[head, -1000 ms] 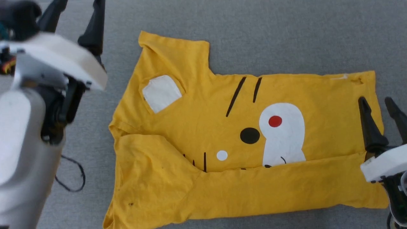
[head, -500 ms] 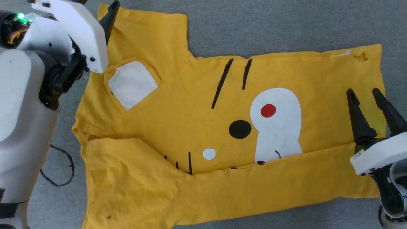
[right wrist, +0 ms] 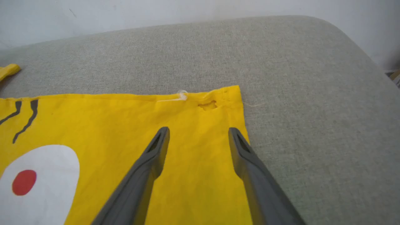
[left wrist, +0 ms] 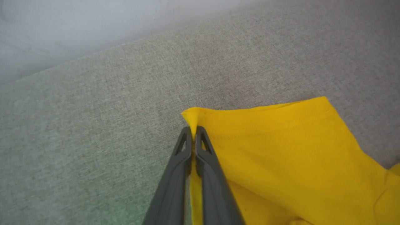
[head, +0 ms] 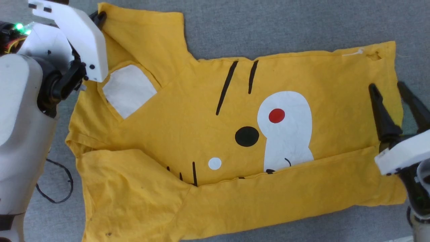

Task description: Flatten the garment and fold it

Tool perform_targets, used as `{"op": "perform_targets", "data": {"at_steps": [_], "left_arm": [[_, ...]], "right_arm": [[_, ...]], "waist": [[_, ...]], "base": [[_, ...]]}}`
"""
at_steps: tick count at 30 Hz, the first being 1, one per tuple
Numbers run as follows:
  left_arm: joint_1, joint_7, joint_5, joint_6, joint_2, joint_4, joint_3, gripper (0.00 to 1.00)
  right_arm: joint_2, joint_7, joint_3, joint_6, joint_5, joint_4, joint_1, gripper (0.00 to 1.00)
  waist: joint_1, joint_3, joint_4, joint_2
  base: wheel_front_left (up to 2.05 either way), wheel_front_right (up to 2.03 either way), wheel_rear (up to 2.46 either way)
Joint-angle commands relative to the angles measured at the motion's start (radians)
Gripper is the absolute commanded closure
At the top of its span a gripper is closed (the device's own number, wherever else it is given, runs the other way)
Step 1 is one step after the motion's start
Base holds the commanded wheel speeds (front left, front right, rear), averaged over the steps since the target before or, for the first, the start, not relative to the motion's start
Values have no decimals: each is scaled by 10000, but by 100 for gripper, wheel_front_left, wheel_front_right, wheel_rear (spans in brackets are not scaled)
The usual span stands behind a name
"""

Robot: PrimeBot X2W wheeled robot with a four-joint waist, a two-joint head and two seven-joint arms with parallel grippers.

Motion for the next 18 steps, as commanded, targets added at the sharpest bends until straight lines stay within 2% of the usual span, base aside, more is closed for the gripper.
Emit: {"op": "perform_targets", "data": {"at_steps": [1,8,14,18], "left_arm": [[154,-177,60,14,1,61,3,100],[357,-576,11,19,-121,139,-11,100],[248,-620,15,71,-253,-18,-83,100],[105,-596,41,101,-327,-106,-144,100]], "right_arm": [[-159,-11,11,-9,79,-75,-337,0],[-1113,651,-187,-9,462,-46,-1608,0],[-1875,1721,-373,-9,481,1071,-2419,0],[-2215,2330,-75,-9,568,1928,-2732,0]], "waist": [[0,-191,57,0],[0,-495,222,0],[0,-217,482,0],[0,37,630,0]], "base": [[0,0,0],[0,0,0],[0,0,0],[0,0,0]]}}
